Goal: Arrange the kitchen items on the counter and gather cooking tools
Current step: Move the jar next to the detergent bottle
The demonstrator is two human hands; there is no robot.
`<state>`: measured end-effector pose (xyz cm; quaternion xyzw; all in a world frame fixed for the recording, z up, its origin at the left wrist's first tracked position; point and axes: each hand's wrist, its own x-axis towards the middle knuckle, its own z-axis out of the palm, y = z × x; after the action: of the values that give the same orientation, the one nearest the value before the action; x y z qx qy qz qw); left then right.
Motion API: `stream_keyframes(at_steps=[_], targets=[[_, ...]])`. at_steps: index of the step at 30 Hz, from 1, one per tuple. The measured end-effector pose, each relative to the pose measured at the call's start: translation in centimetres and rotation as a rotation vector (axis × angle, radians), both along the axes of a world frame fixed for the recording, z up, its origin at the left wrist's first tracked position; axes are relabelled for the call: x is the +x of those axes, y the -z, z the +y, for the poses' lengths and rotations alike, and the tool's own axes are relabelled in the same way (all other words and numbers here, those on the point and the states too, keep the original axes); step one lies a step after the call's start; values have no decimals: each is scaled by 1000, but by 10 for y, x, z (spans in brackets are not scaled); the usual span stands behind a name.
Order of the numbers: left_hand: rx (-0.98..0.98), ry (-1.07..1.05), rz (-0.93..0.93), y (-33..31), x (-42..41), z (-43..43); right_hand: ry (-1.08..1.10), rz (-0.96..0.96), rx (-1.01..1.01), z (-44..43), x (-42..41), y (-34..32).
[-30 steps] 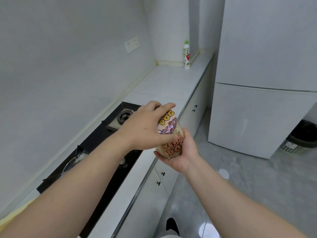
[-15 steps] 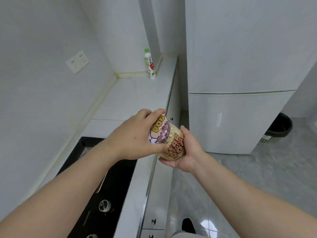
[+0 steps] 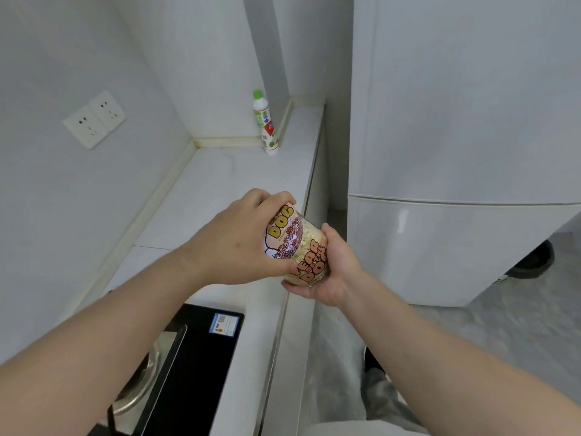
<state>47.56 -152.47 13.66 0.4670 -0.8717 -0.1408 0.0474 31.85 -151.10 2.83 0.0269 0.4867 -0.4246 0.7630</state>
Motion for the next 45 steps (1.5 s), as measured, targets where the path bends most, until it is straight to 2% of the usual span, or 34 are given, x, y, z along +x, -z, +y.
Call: stream_keyframes(at_steps=[12, 23, 28, 33, 37, 45], targets=[[56, -276, 44, 20, 7, -127, -357, 86, 13, -186, -10, 7], [-12, -168, -107, 46, 54, -236, -548, 99, 57, -318, 36, 33], [10, -179, -113, 64, 73, -308, -510, 92, 53, -378, 53, 49], [11, -184, -165, 88, 77, -380, -291, 155, 57, -419, 67, 68], [66, -236, -136, 106, 77, -432, -160, 176, 44, -444, 80, 83], [95, -301, -178, 129, 81, -499, -89, 145, 118, -487, 100, 102]])
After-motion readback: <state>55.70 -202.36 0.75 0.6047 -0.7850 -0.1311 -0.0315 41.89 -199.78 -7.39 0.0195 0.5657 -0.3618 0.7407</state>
